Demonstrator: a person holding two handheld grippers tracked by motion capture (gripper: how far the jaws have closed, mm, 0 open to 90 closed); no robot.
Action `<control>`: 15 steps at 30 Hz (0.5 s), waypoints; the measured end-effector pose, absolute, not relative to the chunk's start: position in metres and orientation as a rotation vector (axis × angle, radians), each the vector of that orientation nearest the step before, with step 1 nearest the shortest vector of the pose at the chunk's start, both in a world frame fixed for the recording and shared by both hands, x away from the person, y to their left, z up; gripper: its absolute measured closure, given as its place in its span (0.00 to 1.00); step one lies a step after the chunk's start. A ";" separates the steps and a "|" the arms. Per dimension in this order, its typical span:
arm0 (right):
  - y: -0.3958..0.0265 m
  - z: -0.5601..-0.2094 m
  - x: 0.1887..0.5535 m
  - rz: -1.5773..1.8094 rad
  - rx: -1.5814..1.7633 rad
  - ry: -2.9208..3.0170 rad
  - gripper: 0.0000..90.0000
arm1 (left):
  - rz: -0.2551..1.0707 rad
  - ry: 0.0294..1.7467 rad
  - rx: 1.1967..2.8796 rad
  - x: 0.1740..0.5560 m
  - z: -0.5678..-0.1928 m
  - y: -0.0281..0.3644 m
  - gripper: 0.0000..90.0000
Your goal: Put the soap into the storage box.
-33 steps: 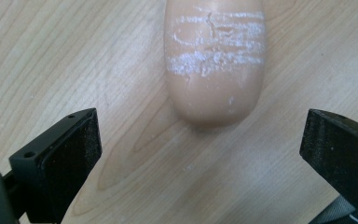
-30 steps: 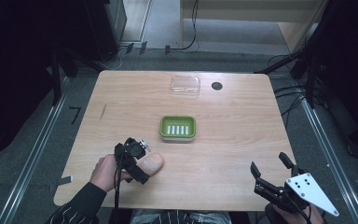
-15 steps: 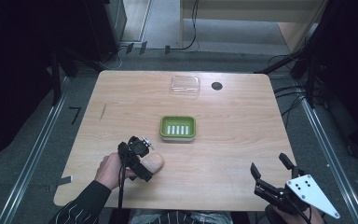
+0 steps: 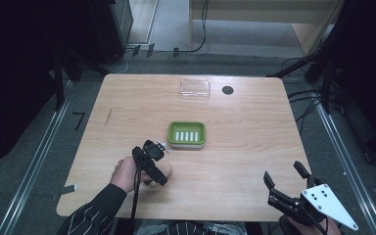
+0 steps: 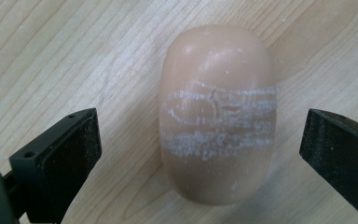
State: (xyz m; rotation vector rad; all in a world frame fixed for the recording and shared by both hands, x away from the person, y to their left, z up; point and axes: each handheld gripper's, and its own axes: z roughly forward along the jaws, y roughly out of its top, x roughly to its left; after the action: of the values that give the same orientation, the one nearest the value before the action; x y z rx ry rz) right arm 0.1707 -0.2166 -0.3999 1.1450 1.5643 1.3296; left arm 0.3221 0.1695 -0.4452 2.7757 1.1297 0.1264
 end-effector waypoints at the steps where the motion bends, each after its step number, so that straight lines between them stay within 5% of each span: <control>1: -0.217 -0.400 0.171 1.328 1.142 1.563 0.15 | 0.120 1.127 2.782 0.323 -0.446 0.168 0.00; 11: -0.217 -0.400 0.171 1.327 1.146 1.561 0.15 | 0.116 1.127 2.797 0.326 -0.452 0.164 0.00; 15: -0.217 -0.400 0.171 1.328 1.148 1.565 0.15 | 0.079 1.112 2.781 0.326 -0.452 0.164 0.10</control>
State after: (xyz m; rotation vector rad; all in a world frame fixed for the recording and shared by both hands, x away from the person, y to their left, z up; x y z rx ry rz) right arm 0.1715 -0.2166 -0.4000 1.1476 1.5648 1.3280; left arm 0.3257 0.1638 -0.4520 2.7813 1.1119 0.0790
